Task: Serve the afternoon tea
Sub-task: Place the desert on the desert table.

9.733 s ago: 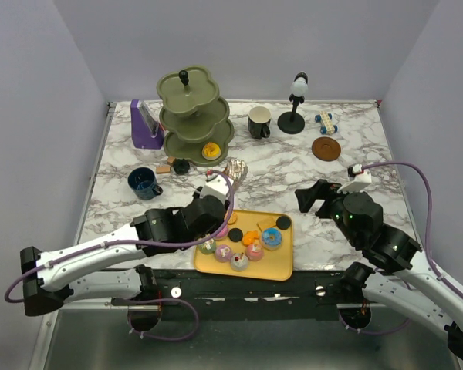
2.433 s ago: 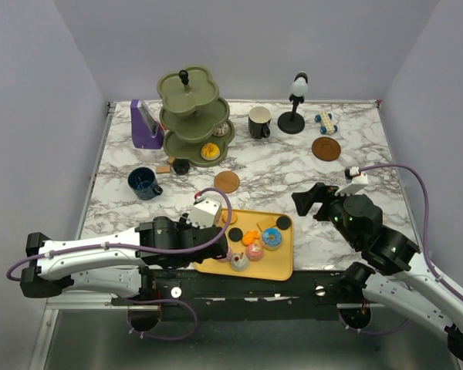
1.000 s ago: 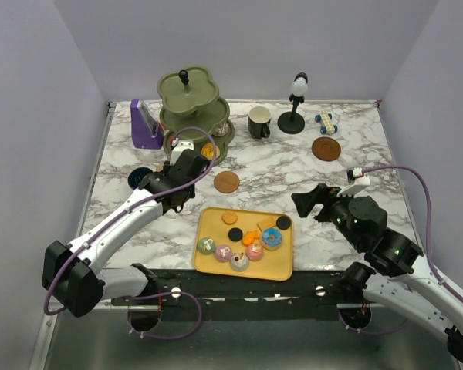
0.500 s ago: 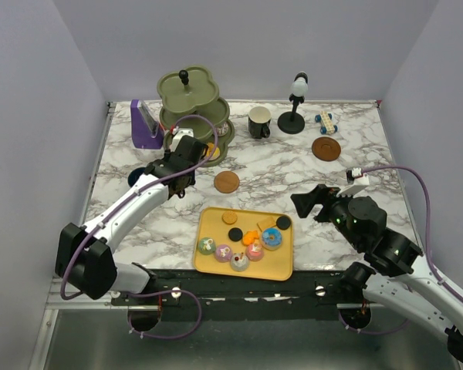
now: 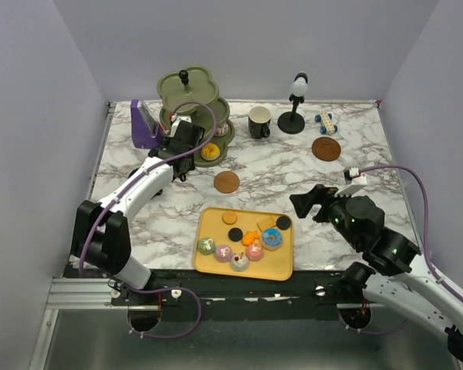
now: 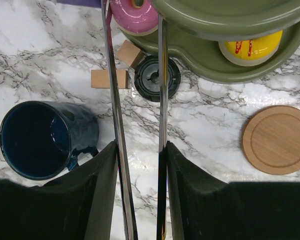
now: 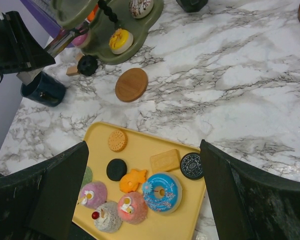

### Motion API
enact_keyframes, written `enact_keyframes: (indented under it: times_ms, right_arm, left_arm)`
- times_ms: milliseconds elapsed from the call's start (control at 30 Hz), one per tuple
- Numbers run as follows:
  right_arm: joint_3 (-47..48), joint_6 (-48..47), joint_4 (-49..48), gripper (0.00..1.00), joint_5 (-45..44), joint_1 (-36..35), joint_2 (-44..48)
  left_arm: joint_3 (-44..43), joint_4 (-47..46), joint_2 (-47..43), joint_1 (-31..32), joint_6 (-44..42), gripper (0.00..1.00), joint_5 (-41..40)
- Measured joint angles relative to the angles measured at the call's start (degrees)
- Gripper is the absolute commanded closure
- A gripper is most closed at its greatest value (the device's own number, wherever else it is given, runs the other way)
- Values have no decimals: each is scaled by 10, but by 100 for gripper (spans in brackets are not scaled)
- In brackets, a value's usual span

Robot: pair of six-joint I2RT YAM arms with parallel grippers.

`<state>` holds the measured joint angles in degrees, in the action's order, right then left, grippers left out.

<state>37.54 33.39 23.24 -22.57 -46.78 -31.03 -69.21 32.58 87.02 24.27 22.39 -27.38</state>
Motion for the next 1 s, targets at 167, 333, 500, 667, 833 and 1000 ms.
enact_keyframes:
  times_ms: [167,333,500,667,833,1000]
  right_arm:
    - [0,0,0,0,0,0,-1]
    - [0,0,0,0,0,0,-3]
    - [0,0,0,0,0,0,-6]
    - [0,0,0,0,0,0,-10]
    - [0,0,0,0,0,0,-11]
    - [0,0,0,0,0,0,-11]
  left_arm:
    - [-8,-16,28,-15,-6,72,10]
    - [-10,-28,46,-22,-11,72,21]
    - [-26,-38,65,-25,-14,72,28]
    - [-39,-42,84,-27,-14,70,32]
    - [-47,-42,99,-32,-14,61,37]
    - [-47,-42,100,-33,-14,52,39]
